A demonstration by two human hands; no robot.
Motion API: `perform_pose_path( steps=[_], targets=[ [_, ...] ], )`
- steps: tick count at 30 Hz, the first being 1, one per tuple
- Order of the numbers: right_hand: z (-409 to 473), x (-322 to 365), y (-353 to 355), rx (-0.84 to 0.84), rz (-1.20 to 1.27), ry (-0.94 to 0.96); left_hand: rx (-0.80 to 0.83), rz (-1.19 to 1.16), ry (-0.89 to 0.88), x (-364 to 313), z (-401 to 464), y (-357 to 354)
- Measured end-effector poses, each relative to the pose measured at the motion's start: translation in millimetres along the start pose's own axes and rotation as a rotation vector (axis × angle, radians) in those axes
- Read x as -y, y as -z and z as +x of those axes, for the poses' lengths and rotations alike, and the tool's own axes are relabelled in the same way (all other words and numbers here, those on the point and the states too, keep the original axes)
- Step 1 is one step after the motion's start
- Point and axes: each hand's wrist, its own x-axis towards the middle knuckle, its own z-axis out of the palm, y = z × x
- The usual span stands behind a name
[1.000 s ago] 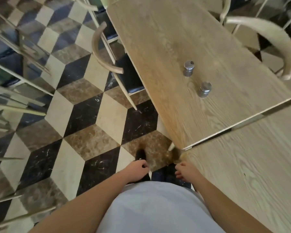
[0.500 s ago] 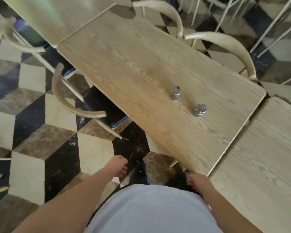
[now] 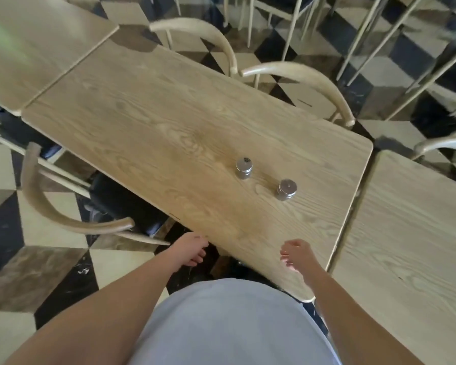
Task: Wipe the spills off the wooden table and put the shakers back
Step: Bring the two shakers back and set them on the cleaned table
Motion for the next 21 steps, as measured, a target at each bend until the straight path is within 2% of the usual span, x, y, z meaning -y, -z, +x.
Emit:
perform_pose_path(
  steps=[3, 6, 9, 12, 16, 21],
  targets=[
    [12, 51, -2, -0.146, -0.063, 0.077, -0.012, -0.018, -0.038, -47, 7, 10],
    [5, 95, -1, -0.28, -0.256, 0.205, -0.047, 0.121, -0.147, -89, 12, 15],
    [4, 121, -2, -0.312, -0.42, 0.358, -0.099, 0.167, -0.207, -127, 24, 14],
    [14, 125, -2, -0.279, -0.551, 0.433, -0.146, 0.167, -0.214, -160, 44, 10],
    [24, 131, -2, -0.278, -0.596, 0.344, -0.276, 0.445, -0.433, -196, 69, 6],
    [29, 138, -10, -0.399, -0.517, 0.164, -0.229, 0.624, -0.503, -216, 84, -3]
  ],
)
